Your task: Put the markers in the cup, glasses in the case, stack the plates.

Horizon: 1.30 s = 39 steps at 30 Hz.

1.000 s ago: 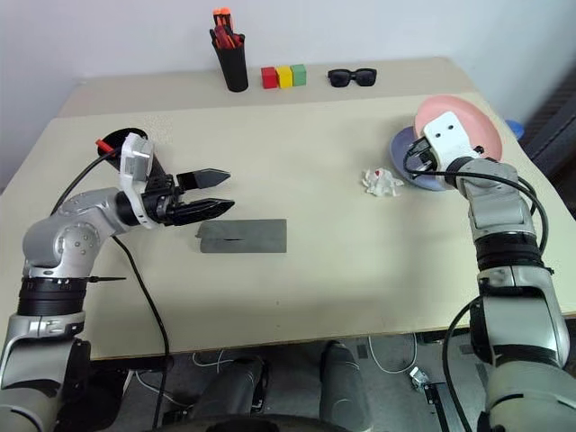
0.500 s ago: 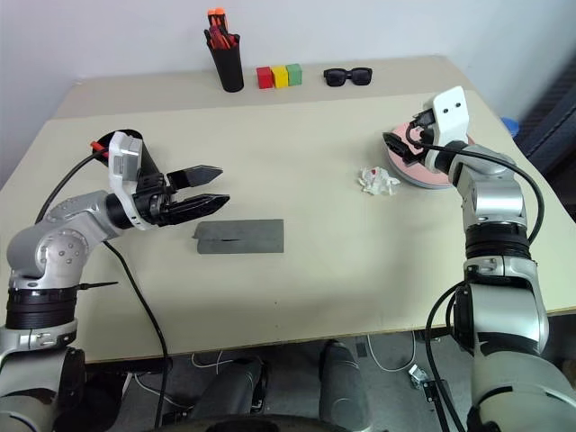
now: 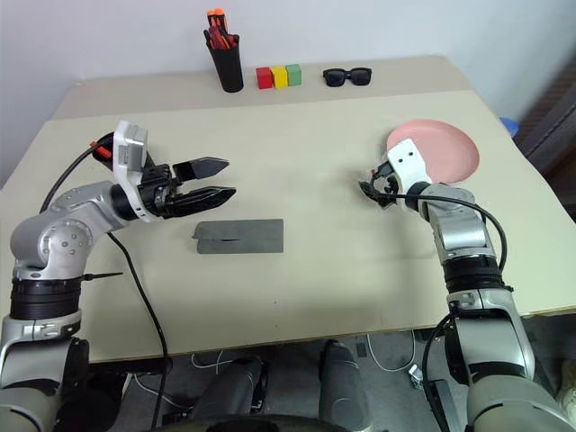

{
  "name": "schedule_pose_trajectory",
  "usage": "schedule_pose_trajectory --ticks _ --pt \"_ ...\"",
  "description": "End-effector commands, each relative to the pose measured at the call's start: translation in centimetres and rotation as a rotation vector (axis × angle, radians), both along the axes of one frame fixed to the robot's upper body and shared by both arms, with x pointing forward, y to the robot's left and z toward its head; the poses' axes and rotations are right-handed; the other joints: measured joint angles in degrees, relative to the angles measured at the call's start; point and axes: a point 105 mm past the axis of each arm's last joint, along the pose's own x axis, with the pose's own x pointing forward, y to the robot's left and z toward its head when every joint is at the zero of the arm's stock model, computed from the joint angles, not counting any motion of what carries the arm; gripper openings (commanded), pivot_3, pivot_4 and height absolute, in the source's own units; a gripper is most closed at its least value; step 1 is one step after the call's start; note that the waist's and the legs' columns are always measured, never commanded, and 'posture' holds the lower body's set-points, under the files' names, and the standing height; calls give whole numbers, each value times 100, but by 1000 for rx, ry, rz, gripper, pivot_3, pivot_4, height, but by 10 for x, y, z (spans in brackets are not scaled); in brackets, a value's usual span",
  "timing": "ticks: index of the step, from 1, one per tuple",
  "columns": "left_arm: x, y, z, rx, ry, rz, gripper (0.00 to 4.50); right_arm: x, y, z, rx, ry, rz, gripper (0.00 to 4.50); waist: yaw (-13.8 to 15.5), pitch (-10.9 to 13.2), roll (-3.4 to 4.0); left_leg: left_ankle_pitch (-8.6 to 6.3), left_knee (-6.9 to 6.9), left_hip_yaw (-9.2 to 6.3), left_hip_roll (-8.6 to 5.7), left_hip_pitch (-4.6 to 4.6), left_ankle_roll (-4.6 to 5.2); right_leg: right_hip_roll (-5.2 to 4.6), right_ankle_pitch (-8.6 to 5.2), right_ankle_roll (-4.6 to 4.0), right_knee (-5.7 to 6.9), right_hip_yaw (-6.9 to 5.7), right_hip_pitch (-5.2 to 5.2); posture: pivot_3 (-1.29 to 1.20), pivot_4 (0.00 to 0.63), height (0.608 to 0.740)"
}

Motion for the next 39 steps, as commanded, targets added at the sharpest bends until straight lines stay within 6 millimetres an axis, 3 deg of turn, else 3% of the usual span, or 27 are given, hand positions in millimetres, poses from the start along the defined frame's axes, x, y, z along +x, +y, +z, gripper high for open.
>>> schedule_pose_trajectory --ticks 1,3,6,11,14,17,23,24,28,30,33,35,39 --pt "-6 4 9 0 -47 7 4500 8 5 7 -24 -16 6 2629 -17 0 1 0 0 0 0 1 0 0 0 0 0 1 0 0 150 740" --pt "-7 6 8 1 -47 14 4500 10 5 4 -33 -5 7 1608 -5 -1 0 0 1 3 1 2 0 0 1 -1 0 3 0 0 150 740" --pt "-7 9 8 2 -50 25 4500 15 11 22 67 -53 13 56 0 -1 0 0 1 2 1 2 0 1 1 -2 1 3 1 0 150 740" --pt "-8 10 3 -3 -46 30 4500 22 4 55 184 -150 -23 56 -1 0 1 0 0 2 1 0 0 0 1 -2 -1 3 0 0 150 740" --pt "-7 10 1 -13 -43 31 4500 30 -27 83 223 -255 -162 56 2 0 1 0 0 1 0 1 0 0 2 -2 0 3 0 0 150 740" --pt "-7 9 -1 -14 -47 27 4500 32 -52 83 196 -251 -277 995 20 0 1 0 -1 1 0 0 1 0 1 -2 -1 3 0 0 150 740" --pt "-6 10 -1 -13 -49 27 4500 34 -59 74 95 -239 -303 4158 -43 1 2 0 -1 6 -1 0 1 0 1 -2 -3 4 0 0 150 740" --pt "-6 11 -1 -15 -47 31 4500 34 -58 80 86 -265 -301 4472 -71 1 2 0 -2 6 0 0 1 1 1 -2 -2 4 0 0 150 740" --pt "-8 18 -4 -17 -47 54 4500 33 -54 118 87 -452 -268 4472 -150 1 3 0 -2 6 0 0 0 0 2 -2 -3 5 -1 0 150 740" --pt "-9 22 -4 -21 -47 69 4500 29 -36 130 156 -497 -154 4472 -160 1 3 0 -4 6 0 0 0 1 2 -2 -3 5 -1 0 150 740" --pt "-12 29 -6 -7 -50 94 4500 14 6 126 250 -449 129 4472 -165 1 3 -2 -6 5 3 0 3 3 2 -1 -3 5 -3 0 150 740" --pt "-15 34 -8 0 -49 111 4500 -1 29 116 218 -423 277 4472 -144 0 3 -4 -8 3 11 2 6 6 1 -2 -3 5 -2 0 150 740" --pt "-23 38 -13 13 -46 144 4500 -32 57 95 291 -260 507 4472 -83 0 2 -5 -2 -2 8 -3 9 -1 1 0 -3 4 0 0 150 740"
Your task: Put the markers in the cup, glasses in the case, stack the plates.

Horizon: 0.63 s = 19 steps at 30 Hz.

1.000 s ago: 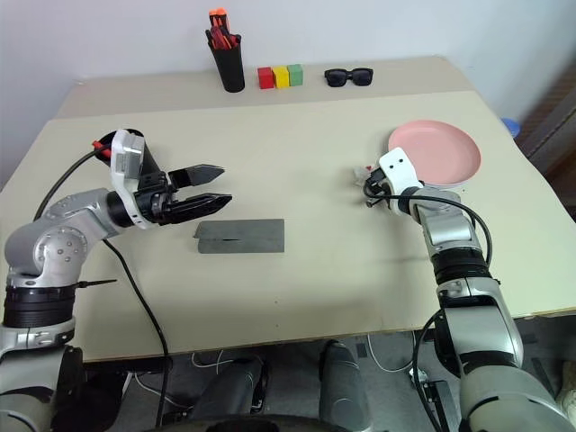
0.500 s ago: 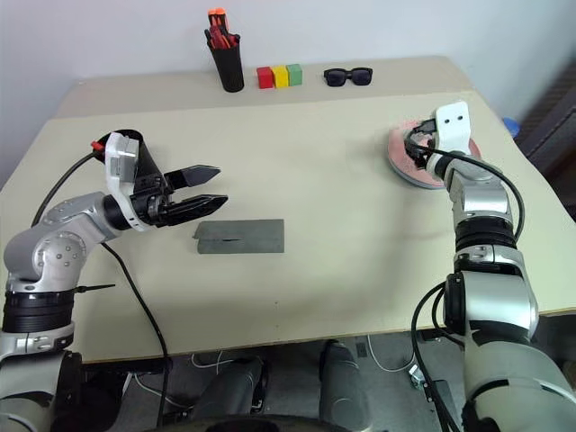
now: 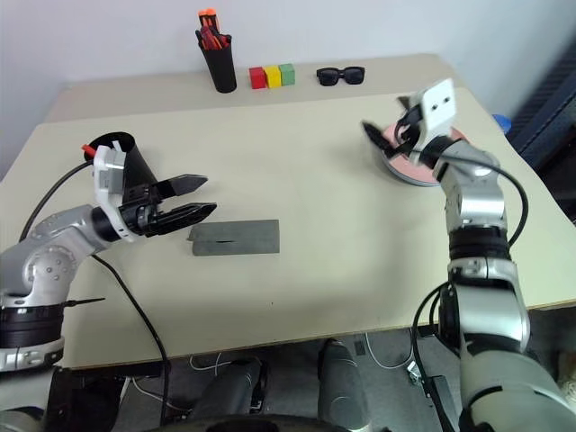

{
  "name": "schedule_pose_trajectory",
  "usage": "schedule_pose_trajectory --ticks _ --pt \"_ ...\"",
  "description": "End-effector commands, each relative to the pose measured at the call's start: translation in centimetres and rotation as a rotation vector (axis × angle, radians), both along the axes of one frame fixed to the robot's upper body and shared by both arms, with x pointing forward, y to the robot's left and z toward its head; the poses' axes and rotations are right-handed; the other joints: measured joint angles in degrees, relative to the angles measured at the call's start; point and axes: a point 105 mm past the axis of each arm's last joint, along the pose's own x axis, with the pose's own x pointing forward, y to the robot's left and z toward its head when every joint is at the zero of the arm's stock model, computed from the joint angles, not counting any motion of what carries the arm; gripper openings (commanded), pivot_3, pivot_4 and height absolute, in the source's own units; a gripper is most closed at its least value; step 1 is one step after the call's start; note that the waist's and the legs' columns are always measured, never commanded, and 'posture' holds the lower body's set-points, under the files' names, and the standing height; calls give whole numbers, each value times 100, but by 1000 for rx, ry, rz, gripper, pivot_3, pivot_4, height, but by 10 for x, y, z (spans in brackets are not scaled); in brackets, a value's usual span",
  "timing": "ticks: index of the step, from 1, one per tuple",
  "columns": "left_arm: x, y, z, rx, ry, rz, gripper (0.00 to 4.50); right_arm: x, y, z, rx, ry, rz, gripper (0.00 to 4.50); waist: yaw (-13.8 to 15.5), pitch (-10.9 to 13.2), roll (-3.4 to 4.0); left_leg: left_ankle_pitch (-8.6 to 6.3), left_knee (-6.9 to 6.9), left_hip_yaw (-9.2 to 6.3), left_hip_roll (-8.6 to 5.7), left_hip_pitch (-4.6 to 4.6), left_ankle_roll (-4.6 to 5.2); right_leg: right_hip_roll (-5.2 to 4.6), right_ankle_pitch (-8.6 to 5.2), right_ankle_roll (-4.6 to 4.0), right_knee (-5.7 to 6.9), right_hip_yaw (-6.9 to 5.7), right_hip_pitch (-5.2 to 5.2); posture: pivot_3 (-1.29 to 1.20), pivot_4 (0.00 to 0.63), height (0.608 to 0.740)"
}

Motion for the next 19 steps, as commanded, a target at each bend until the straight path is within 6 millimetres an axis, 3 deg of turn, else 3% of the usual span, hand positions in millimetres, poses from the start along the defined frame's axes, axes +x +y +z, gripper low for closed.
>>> schedule_pose_trajectory --ticks 1,4,10,19 --pt "-12 9 11 3 -66 25 4500 -31 30 7 81 95 248 4472 2 1 1 0 2 1 0 -1 0 -1 1 1 0 1 0 0 150 740" --pt "-19 14 4 4 -47 32 4500 -61 52 5 24 84 394 4472 1 2 4 -10 2 -1 2 2 18 -2 2 1 4 1 -2 0 150 740" --pt "-21 20 -7 18 -17 12 4500 -97 59 -7 -75 113 507 4472 62 0 1 -11 1 1 3 5 19 2 1 1 6 0 0 0 150 740" --pt "-9 25 -2 22 -83 63 4500 -97 49 -14 -142 92 432 4472 128 0 1 -11 3 5 4 6 19 3 2 0 6 0 1 0 150 740"
